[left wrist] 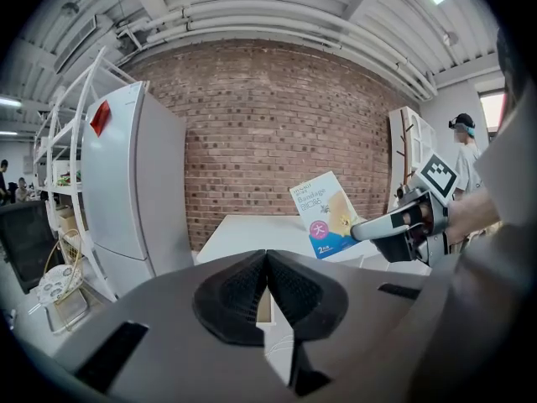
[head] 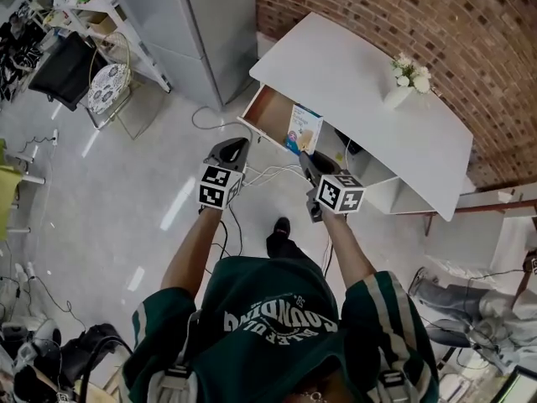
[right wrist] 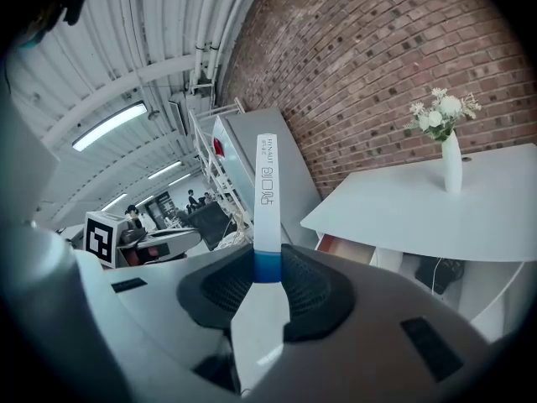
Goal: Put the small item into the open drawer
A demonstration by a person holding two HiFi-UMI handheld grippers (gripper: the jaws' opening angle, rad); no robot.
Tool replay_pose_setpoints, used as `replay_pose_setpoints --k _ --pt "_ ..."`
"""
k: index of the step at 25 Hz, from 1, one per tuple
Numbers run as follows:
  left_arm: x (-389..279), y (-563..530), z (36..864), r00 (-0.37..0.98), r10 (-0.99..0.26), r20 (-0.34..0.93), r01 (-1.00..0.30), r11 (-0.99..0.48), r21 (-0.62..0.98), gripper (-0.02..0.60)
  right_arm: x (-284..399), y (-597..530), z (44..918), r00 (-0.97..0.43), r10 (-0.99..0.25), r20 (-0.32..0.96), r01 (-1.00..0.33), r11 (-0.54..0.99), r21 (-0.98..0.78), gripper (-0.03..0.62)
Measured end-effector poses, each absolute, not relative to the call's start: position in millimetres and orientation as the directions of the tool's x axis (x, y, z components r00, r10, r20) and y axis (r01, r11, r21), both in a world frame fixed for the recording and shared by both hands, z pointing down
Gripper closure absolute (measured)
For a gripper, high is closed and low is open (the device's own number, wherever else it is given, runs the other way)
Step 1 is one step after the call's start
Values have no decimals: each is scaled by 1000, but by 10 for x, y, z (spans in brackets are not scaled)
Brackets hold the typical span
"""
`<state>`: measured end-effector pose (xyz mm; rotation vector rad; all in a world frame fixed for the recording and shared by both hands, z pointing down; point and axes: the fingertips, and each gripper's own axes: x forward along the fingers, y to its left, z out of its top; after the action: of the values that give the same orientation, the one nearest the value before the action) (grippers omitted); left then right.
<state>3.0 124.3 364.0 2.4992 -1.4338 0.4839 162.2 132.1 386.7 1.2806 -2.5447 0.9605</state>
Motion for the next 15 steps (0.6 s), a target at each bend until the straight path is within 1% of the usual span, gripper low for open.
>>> replay_pose_setpoints --k 15 --pt "301 839 3794 395 -815 424 -907 -419 39 565 1839 882 4082 -697 -592 405 -708 477 -521 480"
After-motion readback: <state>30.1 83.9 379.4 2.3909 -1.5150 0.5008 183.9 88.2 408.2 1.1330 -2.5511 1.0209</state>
